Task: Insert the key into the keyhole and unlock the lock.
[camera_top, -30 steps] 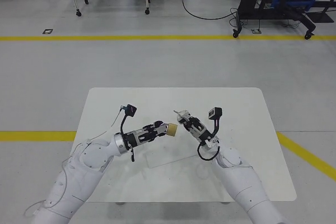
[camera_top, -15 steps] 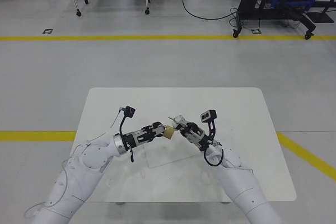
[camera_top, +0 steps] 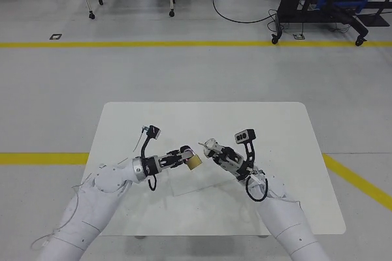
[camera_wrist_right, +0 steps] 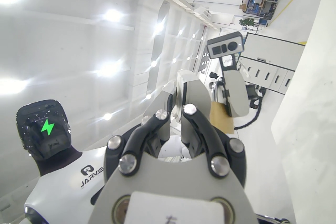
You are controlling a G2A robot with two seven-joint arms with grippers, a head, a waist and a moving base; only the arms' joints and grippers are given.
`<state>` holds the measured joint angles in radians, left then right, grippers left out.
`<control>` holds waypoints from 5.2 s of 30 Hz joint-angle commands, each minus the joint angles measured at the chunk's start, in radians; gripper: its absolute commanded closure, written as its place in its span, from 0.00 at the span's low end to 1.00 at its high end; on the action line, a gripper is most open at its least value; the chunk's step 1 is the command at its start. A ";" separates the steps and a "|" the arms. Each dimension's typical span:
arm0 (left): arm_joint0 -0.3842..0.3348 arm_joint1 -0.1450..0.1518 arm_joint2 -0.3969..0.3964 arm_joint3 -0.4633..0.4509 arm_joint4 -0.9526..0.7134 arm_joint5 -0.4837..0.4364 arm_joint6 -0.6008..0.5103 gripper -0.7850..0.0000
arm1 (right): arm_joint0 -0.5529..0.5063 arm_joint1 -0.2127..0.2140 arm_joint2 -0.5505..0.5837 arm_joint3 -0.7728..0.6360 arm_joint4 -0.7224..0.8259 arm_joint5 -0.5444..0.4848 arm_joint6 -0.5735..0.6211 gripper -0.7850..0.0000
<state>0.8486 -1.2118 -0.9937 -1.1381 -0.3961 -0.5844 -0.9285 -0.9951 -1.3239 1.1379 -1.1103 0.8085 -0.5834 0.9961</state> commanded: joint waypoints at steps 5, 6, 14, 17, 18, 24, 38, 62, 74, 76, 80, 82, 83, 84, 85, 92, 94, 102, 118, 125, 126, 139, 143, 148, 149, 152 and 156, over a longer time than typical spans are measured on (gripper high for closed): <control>-0.001 0.000 0.001 0.003 -0.016 0.002 -0.011 1.00 | -0.018 0.007 0.039 -0.020 0.035 -0.003 0.010 1.00; -0.001 0.000 0.001 0.003 -0.016 0.002 -0.011 1.00 | -0.018 0.007 0.039 -0.020 0.035 -0.003 0.010 1.00; 0.033 -0.003 -0.014 -0.014 -0.104 0.046 0.027 1.00 | -0.018 0.007 0.039 -0.020 0.035 -0.003 0.010 1.00; 0.053 -0.011 -0.022 0.003 -0.277 0.111 -0.001 1.00 | -0.027 0.011 0.057 -0.052 -0.024 -0.028 -0.036 1.00; 0.051 -0.014 -0.022 0.020 -0.329 0.146 -0.017 1.00 | -0.031 0.015 0.068 -0.066 -0.076 -0.051 -0.059 1.00; -0.023 -0.044 0.024 0.149 -0.426 0.309 -0.041 1.00 | -0.086 0.036 0.136 -0.179 -0.383 -0.115 -0.205 1.00; -0.221 -0.169 0.160 0.450 -0.591 0.369 -0.158 1.00 | -0.221 0.040 0.177 -0.443 -1.165 -0.009 -0.711 1.00; -0.132 -0.176 0.072 0.361 -0.562 -0.028 -0.039 1.00 | -0.251 0.036 0.164 -0.487 -1.117 0.018 -0.770 1.00; -0.140 -0.203 0.078 0.321 -0.390 -0.141 0.183 1.00 | -0.295 0.022 0.119 -0.562 -1.245 0.194 -0.961 1.00; -0.141 -0.203 0.076 0.310 -0.346 -0.161 0.212 1.00 | -0.304 0.022 0.116 -0.573 -1.305 0.231 -0.975 1.00; -0.141 -0.203 0.076 0.310 -0.346 -0.161 0.212 1.00 | -0.309 0.022 0.114 -0.578 -1.305 0.233 -0.972 1.00; -0.141 -0.203 0.076 0.310 -0.346 -0.161 0.212 1.00 | -0.309 0.022 0.114 -0.578 -1.305 0.233 -0.972 1.00; -0.141 -0.203 0.076 0.310 -0.346 -0.161 0.212 1.00 | -0.309 0.022 0.114 -0.578 -1.305 0.233 -0.972 1.00; -0.141 -0.203 0.076 0.310 -0.346 -0.161 0.212 1.00 | -0.309 0.022 0.114 -0.578 -1.305 0.233 -0.972 1.00; -0.141 -0.203 0.076 0.310 -0.346 -0.161 0.212 1.00 | -0.309 0.022 0.114 -0.578 -1.305 0.233 -0.972 1.00; -0.121 -0.205 0.078 0.285 -0.289 -0.163 0.276 1.00 | -0.309 0.022 0.114 -0.578 -1.305 0.233 -0.972 1.00; -0.105 -0.210 0.078 0.266 -0.274 -0.181 0.332 1.00 | -0.309 0.022 0.114 -0.578 -1.305 0.233 -0.972 1.00; -0.101 -0.244 0.094 0.288 -0.279 -0.243 0.414 1.00 | -0.328 0.013 0.089 -0.602 -1.234 0.207 -1.019 1.00; -0.136 -0.311 0.106 0.368 -0.507 -0.271 0.270 1.00 | -0.276 -0.012 0.022 -0.533 -1.217 0.217 -1.093 1.00; -0.153 -0.329 0.094 0.421 -0.556 -0.260 0.194 1.00 | -0.269 -0.017 0.021 -0.525 -1.219 0.219 -1.097 1.00; -0.157 -0.332 0.092 0.429 -0.563 -0.255 0.184 1.00 | -0.269 -0.018 0.021 -0.524 -1.219 0.219 -1.096 1.00; -0.188 -0.364 0.076 0.497 -0.582 -0.252 0.114 1.00 | -0.261 -0.026 0.016 -0.511 -1.238 0.239 -1.094 1.00; -0.193 -0.371 0.071 0.512 -0.576 -0.260 0.109 1.00 | -0.261 -0.028 0.017 -0.511 -1.240 0.241 -1.097 1.00; -0.206 -0.379 0.072 0.540 -0.519 -0.295 0.125 1.00 | -0.262 -0.030 0.018 -0.513 -1.253 0.249 -1.097 1.00; -0.208 -0.381 0.073 0.545 -0.506 -0.302 0.133 1.00 | -0.263 -0.030 0.018 -0.514 -1.257 0.252 -1.097 1.00; -0.211 -0.386 0.074 0.552 -0.477 -0.313 0.155 1.00 | -0.264 -0.032 0.019 -0.516 -1.267 0.259 -1.102 1.00; -0.219 -0.389 0.074 0.565 -0.428 -0.326 0.177 1.00 | -0.265 -0.034 0.019 -0.516 -1.282 0.270 -1.109 1.00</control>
<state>0.6312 -1.6004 -0.9190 -0.5769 -0.8355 -0.9065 -0.7592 -1.2604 -1.3573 1.1569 -1.6263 -0.4719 -0.3150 -0.1119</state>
